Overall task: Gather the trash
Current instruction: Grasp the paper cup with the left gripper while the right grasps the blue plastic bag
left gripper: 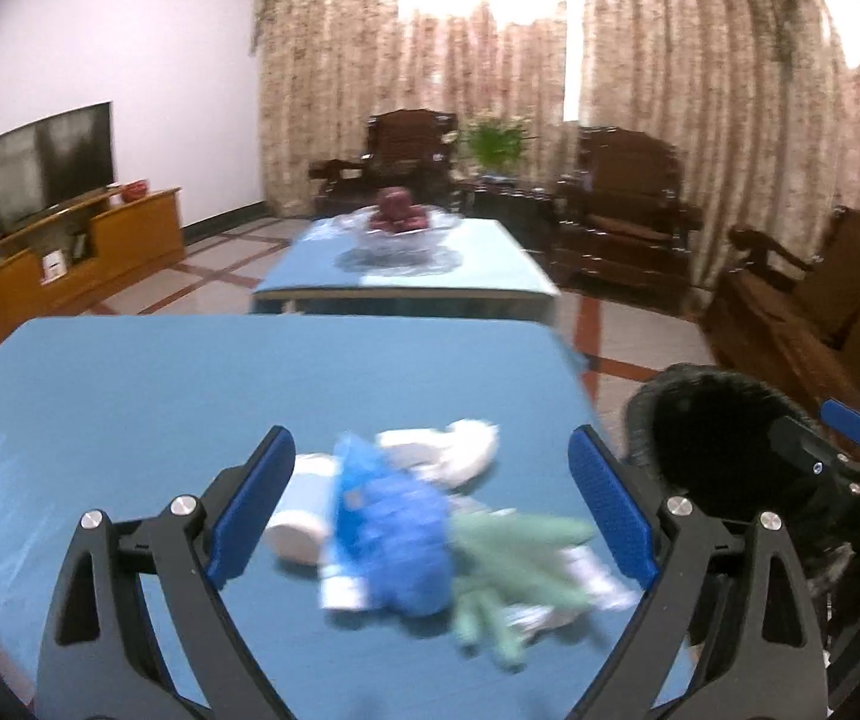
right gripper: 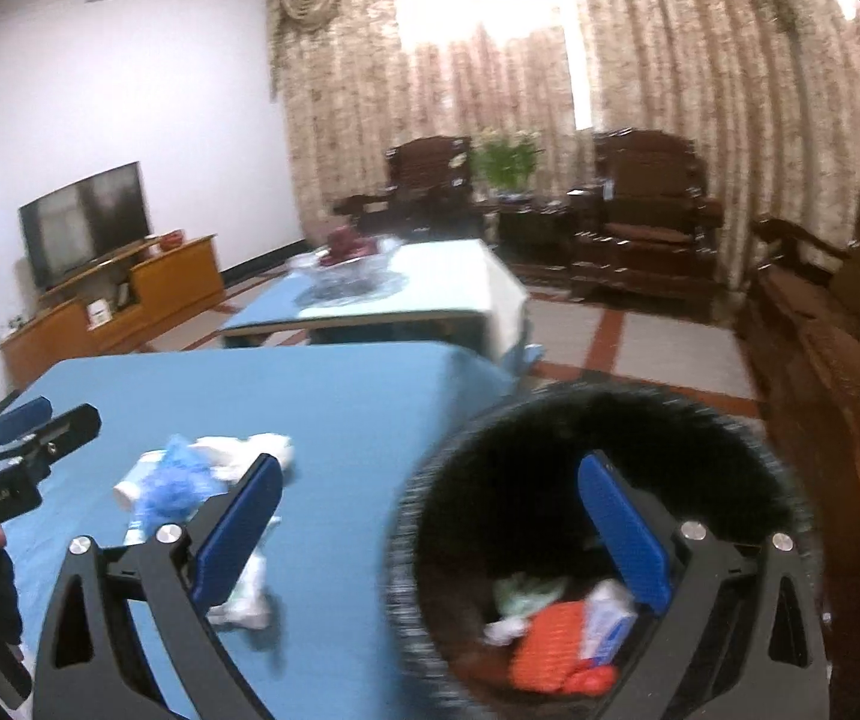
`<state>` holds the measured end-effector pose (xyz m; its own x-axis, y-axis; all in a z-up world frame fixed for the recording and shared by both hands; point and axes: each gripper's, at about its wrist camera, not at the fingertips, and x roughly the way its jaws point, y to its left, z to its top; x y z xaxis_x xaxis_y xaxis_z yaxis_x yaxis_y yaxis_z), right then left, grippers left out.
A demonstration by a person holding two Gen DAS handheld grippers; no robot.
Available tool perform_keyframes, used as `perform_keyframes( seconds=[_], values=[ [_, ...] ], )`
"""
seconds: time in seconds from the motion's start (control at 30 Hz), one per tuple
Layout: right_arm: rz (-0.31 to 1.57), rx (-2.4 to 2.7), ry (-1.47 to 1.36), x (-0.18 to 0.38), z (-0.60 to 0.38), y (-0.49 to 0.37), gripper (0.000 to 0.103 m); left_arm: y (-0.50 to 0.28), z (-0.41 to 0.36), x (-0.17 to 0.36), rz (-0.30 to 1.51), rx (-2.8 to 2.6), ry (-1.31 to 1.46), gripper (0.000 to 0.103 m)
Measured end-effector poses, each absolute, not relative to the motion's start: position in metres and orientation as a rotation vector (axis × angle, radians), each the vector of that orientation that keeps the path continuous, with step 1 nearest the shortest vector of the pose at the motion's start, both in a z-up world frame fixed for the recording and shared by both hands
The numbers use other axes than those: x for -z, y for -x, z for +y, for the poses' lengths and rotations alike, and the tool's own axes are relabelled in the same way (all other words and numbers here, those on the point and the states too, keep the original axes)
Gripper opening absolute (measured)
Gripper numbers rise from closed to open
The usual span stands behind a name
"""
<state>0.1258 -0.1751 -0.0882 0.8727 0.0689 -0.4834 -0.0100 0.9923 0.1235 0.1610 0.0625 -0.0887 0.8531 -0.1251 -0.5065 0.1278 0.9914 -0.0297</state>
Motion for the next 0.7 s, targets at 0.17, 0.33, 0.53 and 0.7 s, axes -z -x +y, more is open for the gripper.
perform_keyframes(
  seconds=[0.17,0.33,0.53,0.7],
  values=[
    [0.527,-0.123,-0.054,0.097,-0.129,-0.131,0.097,-0.155,0.104,0.1,0.554,0.063,-0.011,0.09],
    [0.556,-0.17,-0.018,0.112,-0.1,-0.137,0.095,-0.153,0.128,0.114,0.583,0.027,0.004,0.09],
    [0.613,-0.23,0.022,0.13,-0.077,-0.15,0.08,-0.153,0.141,0.13,0.599,0.003,0.009,0.09],
    [0.624,-0.244,0.027,0.138,-0.069,-0.16,0.075,-0.161,0.147,0.139,0.611,-0.012,0.006,0.089]
  ],
)
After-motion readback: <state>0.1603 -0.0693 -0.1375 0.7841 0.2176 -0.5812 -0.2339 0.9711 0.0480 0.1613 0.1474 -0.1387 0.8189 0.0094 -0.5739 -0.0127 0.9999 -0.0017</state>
